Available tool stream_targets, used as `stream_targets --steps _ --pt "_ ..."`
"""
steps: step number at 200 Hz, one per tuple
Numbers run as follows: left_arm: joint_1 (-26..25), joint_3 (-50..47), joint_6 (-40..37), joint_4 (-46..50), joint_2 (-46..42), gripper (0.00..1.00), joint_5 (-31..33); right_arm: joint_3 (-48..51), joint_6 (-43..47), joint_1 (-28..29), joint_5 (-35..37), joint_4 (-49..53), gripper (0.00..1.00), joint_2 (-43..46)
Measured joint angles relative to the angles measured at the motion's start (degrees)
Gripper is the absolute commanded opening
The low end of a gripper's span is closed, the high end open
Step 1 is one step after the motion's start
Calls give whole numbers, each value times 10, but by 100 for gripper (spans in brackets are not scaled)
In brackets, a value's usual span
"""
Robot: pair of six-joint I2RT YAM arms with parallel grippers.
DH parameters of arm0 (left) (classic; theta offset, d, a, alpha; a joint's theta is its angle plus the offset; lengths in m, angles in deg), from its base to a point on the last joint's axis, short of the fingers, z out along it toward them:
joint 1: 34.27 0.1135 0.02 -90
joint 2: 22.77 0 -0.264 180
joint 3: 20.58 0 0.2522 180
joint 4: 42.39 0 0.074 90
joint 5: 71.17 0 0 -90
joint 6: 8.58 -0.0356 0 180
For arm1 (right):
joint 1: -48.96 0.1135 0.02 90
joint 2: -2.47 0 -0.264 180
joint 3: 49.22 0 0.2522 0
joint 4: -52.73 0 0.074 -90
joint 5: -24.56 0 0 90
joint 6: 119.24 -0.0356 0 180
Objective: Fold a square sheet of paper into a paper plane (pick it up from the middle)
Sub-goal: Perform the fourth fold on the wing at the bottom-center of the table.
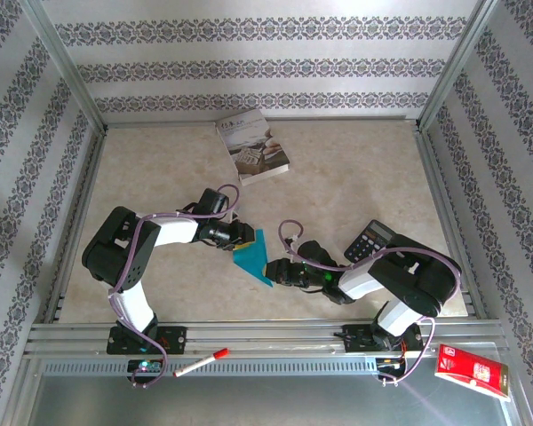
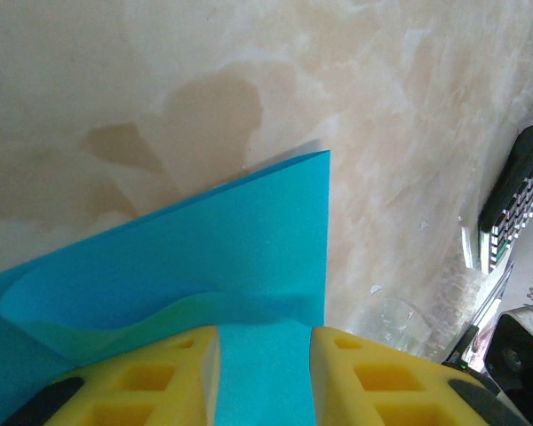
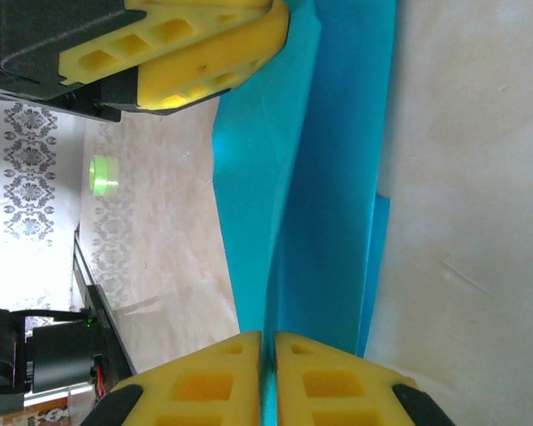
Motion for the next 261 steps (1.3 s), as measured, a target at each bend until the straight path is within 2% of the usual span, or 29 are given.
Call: stream_targets --steps 57,96,124,185,261 --pt "0 0 -1 1 0 33 0 18 -12 -2 11 -8 5 1" --pt "0 1 -3 4 0 33 1 21 -16 -2 10 -10 14 1" --pt "0 2 -5 5 0 33 2 27 -16 -2 10 -12 15 16" --pt "0 2 -10 5 0 33 2 28 -16 0 10 -11 6 23" --pt "0 2 -11 5 0 33 2 7 -8 16 -2 -11 5 16"
